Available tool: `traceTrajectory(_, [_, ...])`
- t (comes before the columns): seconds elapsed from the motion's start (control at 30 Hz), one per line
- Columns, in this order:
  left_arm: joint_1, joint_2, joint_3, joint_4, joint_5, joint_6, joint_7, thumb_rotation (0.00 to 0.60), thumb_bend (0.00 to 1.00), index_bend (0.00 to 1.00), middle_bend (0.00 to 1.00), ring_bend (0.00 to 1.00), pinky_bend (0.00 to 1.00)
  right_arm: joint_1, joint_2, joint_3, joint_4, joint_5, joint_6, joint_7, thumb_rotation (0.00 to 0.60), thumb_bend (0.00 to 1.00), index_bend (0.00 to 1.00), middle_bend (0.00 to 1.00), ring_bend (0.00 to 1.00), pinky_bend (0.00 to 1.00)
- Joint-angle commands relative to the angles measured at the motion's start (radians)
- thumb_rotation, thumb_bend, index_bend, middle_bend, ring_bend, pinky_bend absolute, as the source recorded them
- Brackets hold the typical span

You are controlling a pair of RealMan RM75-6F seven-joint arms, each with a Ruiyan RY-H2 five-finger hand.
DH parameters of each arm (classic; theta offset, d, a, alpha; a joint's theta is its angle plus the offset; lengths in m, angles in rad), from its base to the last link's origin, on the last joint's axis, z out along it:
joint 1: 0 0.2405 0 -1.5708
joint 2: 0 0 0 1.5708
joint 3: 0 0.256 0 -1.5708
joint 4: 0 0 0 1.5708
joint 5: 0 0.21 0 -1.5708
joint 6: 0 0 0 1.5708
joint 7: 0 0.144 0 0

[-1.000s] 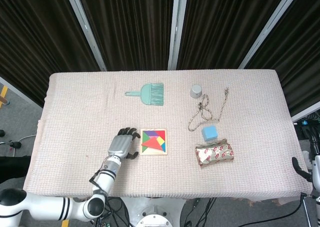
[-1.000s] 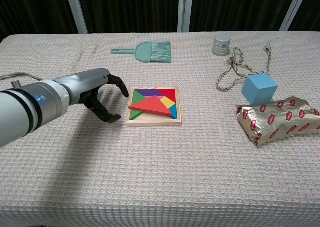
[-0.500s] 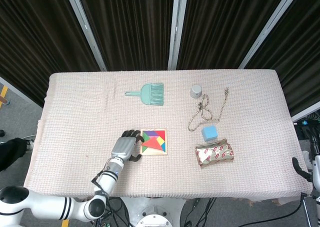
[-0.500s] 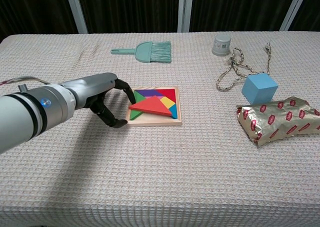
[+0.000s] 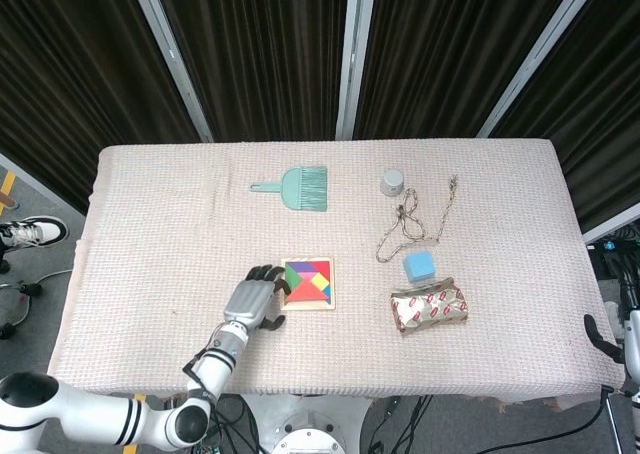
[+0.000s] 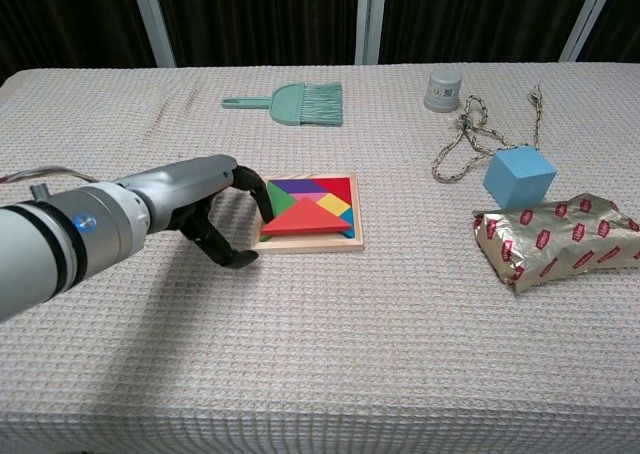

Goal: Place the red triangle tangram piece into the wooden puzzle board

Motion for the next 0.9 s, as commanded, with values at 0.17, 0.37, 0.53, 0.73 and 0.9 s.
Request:
traceTrajectory(0.17, [0.005,0.006,0.018,-0.022,0.016,0.010,-0.001,0.600,0.30,0.37,0.08,0.00,0.00,0.001,0.000,0.000,0.000,0.000,-0.002,-0.001,0.600,0.25,0.00,0.00,0.00,0.00])
traceTrajectory(0.37, [0.007,0.013,0.016,-0.034,0.024,0.019,-0.007,0.600,0.30,0.37,0.08,0.00,0.00,0.001,0.000,0.000,-0.001,0.000,-0.001,-0.002,0.600,0.25,0.00,0.00,0.00,0.00])
traceTrajectory(0.53, [0.007,0.025,-0.011,-0.034,0.054,0.030,-0.034,0.600,0.30,0.33,0.08,0.00,0.00,0.000,0.000,0.000,0.000,0.000,0.000,-0.001,0.600,0.25,0.00,0.00,0.00,0.00])
traceTrajectory(0.73, [0.010,0.043,-0.012,-0.042,0.094,0.014,-0.065,0.600,0.30,0.30,0.08,0.00,0.00,0.002,-0.001,-0.001,0.000,-0.001,-0.005,-0.003,0.600,0.25,0.00,0.00,0.00,0.00])
traceTrajectory(0.9, [-0.004,0.033,-0.016,-0.022,0.073,-0.007,-0.059,0.600,0.30,0.30,0.08,0.00,0.00,0.000,0.000,0.000,0.001,0.001,0.000,0.000,0.600,0.25,0.00,0.00,0.00,0.00])
